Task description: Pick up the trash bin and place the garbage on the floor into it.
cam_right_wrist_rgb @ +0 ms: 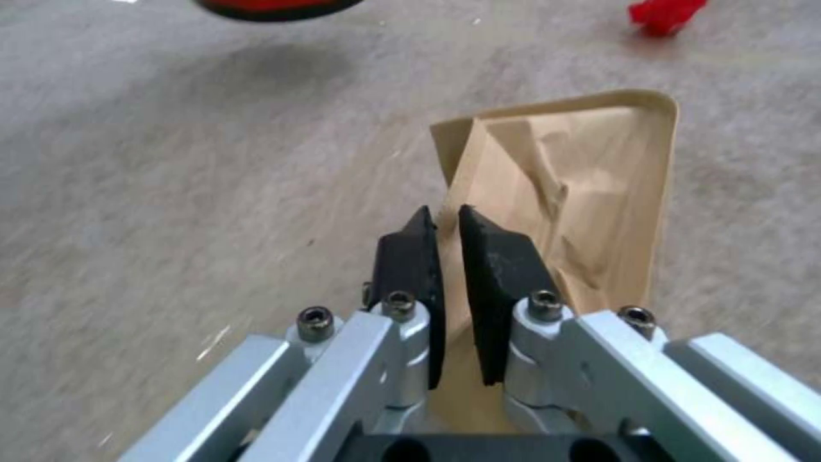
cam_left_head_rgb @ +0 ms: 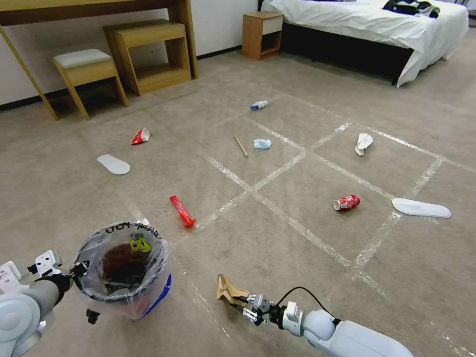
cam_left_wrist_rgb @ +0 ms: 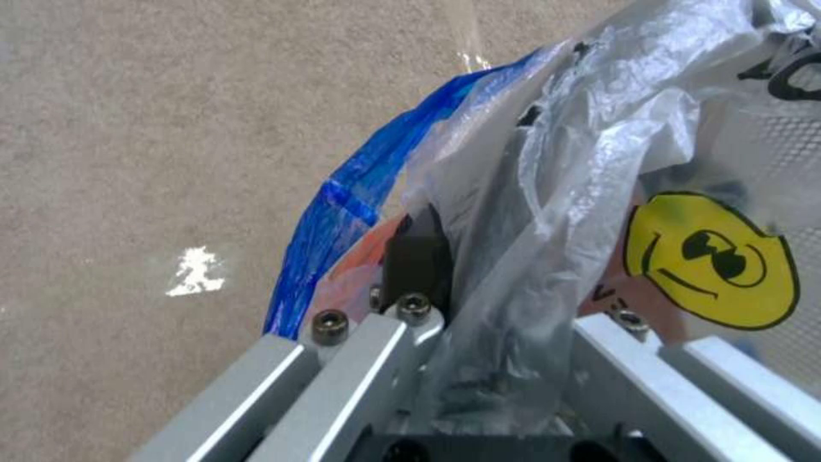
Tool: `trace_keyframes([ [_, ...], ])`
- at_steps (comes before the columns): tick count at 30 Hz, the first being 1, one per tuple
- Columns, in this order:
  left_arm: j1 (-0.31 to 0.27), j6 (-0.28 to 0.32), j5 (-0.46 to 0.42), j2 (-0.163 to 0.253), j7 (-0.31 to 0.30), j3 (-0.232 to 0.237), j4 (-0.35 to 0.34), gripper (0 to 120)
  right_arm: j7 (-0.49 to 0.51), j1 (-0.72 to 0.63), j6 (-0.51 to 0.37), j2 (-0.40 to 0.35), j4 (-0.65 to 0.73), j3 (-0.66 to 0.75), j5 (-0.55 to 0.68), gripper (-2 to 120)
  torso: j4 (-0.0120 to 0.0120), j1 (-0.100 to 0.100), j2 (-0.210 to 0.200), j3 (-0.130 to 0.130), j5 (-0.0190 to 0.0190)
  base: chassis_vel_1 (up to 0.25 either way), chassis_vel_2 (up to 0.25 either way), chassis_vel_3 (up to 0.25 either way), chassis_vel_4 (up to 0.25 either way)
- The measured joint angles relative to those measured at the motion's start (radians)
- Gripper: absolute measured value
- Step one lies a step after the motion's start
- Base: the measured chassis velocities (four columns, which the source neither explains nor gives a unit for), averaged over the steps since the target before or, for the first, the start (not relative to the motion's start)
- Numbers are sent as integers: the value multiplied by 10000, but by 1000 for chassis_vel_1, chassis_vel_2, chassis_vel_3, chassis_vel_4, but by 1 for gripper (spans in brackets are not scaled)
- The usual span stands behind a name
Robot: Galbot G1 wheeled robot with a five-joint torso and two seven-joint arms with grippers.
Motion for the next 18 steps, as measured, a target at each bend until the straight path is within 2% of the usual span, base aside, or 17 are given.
trace_keyframes([
  [18, -42, 0, -4, 78, 0, 16, 14, 0, 516, 128, -39, 97, 272, 213, 152, 7, -1, 0, 0, 0, 0, 0, 0, 0, 0],
])
